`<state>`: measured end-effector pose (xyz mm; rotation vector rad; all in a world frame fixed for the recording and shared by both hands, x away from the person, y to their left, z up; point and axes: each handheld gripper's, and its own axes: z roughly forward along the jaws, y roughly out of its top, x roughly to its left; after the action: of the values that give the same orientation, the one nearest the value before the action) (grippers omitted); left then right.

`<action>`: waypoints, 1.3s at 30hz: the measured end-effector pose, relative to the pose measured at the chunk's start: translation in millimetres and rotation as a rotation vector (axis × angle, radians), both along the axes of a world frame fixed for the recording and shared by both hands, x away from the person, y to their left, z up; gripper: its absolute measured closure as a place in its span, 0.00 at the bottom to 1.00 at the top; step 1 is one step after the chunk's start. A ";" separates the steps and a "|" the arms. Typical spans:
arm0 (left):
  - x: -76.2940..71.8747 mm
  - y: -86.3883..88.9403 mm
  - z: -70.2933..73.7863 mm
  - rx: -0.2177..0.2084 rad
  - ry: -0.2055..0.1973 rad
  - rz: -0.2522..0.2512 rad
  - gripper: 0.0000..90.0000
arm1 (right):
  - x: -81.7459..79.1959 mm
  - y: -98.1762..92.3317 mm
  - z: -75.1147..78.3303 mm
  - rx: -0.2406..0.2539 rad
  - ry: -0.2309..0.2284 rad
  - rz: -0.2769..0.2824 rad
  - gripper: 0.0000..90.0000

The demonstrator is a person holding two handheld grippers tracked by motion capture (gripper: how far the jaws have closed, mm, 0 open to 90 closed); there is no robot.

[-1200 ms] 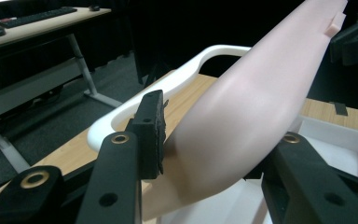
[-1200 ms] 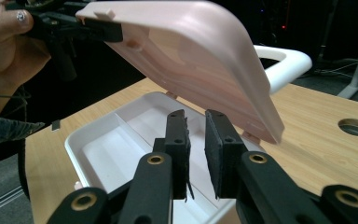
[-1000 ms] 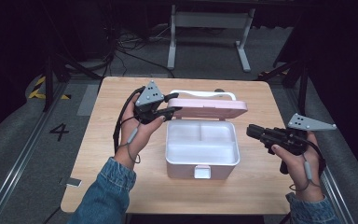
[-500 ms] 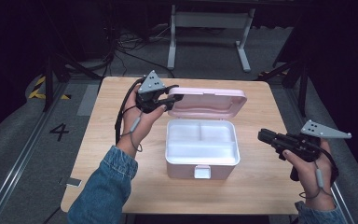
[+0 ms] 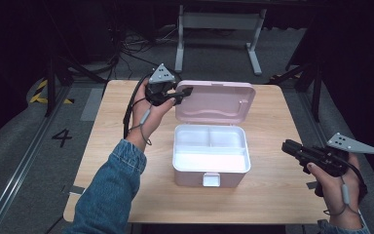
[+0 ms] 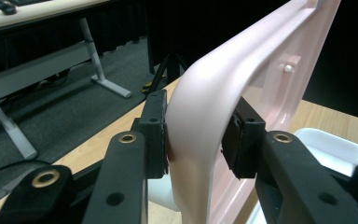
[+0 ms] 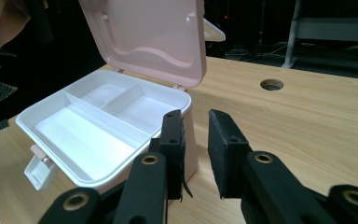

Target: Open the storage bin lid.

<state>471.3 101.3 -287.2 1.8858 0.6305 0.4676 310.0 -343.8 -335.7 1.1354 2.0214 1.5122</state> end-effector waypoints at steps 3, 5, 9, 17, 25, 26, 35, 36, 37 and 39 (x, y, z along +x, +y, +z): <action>4.7 -2.7 -1.1 0.014 -0.012 0.024 0.70 | 1.2 1.8 -0.7 0.002 0.002 0.007 0.84; 8.6 -5.2 -1.8 0.031 -0.019 0.038 0.69 | 2.1 3.1 -1.1 0.003 -0.001 0.011 0.84; 16.1 -7.2 -4.1 0.028 -0.001 0.055 0.66 | 3.6 4.3 -2.2 -0.001 0.006 0.016 0.83; 26.4 -9.8 -10.5 0.031 -0.010 0.075 0.61 | 5.6 2.3 -4.2 0.006 0.010 0.014 0.82; 35.9 -13.0 -15.5 0.044 0.002 0.089 0.56 | 12.9 4.8 -9.9 -0.035 0.022 0.008 0.78; 37.3 -13.2 -15.7 0.048 0.006 0.090 0.56 | 14.2 4.8 -11.0 -0.041 0.019 0.012 0.78; 52.1 -17.1 -24.3 0.073 0.060 0.087 0.48 | 20.4 5.8 -17.9 -0.054 0.043 0.010 0.76; 53.3 -17.6 -24.9 0.075 0.061 0.088 0.48 | 20.7 5.9 -18.3 -0.054 0.043 0.013 0.75; 54.1 -17.8 -25.1 0.080 0.065 0.091 0.48 | 21.0 6.3 -18.9 -0.054 0.043 0.013 0.75; 56.0 -18.0 -26.5 0.081 0.067 0.094 0.47 | 21.3 6.7 -19.3 -0.054 0.049 0.013 0.75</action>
<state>527.3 83.3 -313.6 1.9610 0.7568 0.4990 331.3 -337.1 -355.0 1.1503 2.0930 1.4403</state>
